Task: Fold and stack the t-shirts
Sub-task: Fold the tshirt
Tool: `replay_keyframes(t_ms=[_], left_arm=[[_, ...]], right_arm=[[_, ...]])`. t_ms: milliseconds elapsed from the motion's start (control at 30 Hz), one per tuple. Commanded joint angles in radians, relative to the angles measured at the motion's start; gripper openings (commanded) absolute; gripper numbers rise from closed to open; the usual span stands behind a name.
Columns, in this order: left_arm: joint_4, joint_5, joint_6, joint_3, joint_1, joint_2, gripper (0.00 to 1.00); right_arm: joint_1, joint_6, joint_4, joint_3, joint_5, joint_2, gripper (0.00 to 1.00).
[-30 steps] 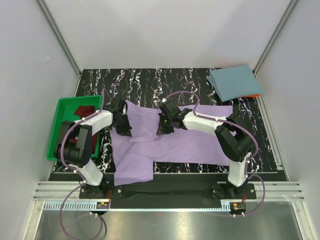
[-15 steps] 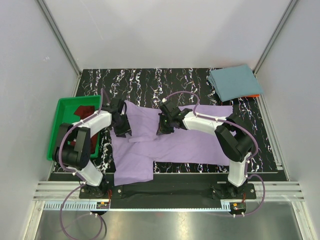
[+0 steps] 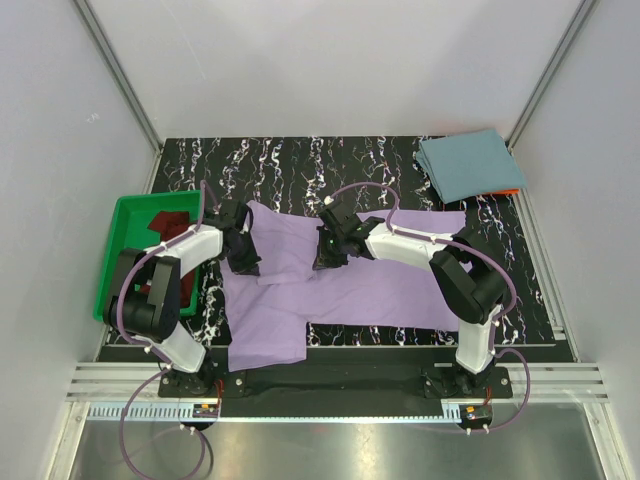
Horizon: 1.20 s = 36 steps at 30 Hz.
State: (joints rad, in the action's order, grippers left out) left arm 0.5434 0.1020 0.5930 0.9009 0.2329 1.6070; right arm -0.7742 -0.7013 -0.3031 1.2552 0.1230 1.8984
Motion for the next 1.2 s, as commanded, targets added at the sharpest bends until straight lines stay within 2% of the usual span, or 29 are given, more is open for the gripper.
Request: replay_keyframes(t_ms=[0,167,433,500,533,567,600,633,667,700,800,833,867,967,1000,1067,1167], left_arm=[[0.004,-0.028,0.007,0.026,0.002,-0.015,0.0],[0.056,-0.058,0.01,0.056,0.003,-0.071,0.0],[0.049,-0.05,0.022,0.033,0.006,-0.108,0.0],[0.033,-0.035,0.01,0.023,0.013,-0.12,0.0],[0.039,-0.041,0.007,0.023,0.016,-0.125,0.02],[0.046,-0.051,-0.002,0.029,0.016,-0.125,0.08],[0.055,-0.068,-0.008,0.036,0.016,-0.125,0.23],[0.078,-0.111,-0.019,0.05,0.011,-0.115,0.33],[0.085,-0.14,-0.045,0.09,0.005,-0.105,0.38],[0.09,-0.151,-0.061,0.113,-0.007,-0.096,0.44],[0.089,-0.188,-0.11,0.232,-0.023,-0.032,0.51],[0.101,-0.2,-0.117,0.271,-0.039,0.032,0.52],[0.11,-0.2,-0.13,0.356,-0.049,0.065,0.52],[0.138,-0.191,-0.16,0.531,-0.078,0.23,0.53],[0.148,-0.185,-0.166,0.571,-0.084,0.267,0.53],[0.171,-0.163,-0.18,0.68,-0.092,0.344,0.53],[0.219,-0.189,-0.186,0.798,-0.093,0.461,0.53]], right_arm=[[-0.002,-0.004,0.015,0.0,0.006,0.005,0.02],[-0.004,-0.007,0.013,0.001,0.006,0.014,0.02],[-0.002,-0.007,0.01,0.001,0.007,0.013,0.02],[-0.002,-0.006,-0.01,0.003,0.01,0.016,0.1],[-0.002,-0.007,-0.034,0.013,0.004,0.019,0.2],[-0.002,-0.006,-0.086,0.016,-0.006,0.021,0.33],[-0.002,-0.006,-0.103,0.016,-0.032,0.016,0.39],[-0.002,-0.004,-0.123,0.009,-0.055,0.008,0.44],[-0.002,0.002,-0.148,0.004,-0.078,-0.016,0.5],[0.003,0.003,-0.154,-0.002,-0.115,-0.031,0.52],[0.047,0.019,-0.169,0.013,-0.118,-0.07,0.53],[0.064,0.031,-0.169,0.019,-0.117,-0.074,0.52],[0.085,0.039,-0.163,0.026,-0.115,-0.082,0.52],[0.176,0.063,-0.15,0.041,-0.103,-0.084,0.47],[0.202,0.069,-0.148,0.044,-0.094,-0.079,0.4],[0.274,0.088,-0.151,0.052,-0.094,-0.058,0.34],[0.358,0.109,-0.159,0.075,-0.102,-0.024,0.3]])
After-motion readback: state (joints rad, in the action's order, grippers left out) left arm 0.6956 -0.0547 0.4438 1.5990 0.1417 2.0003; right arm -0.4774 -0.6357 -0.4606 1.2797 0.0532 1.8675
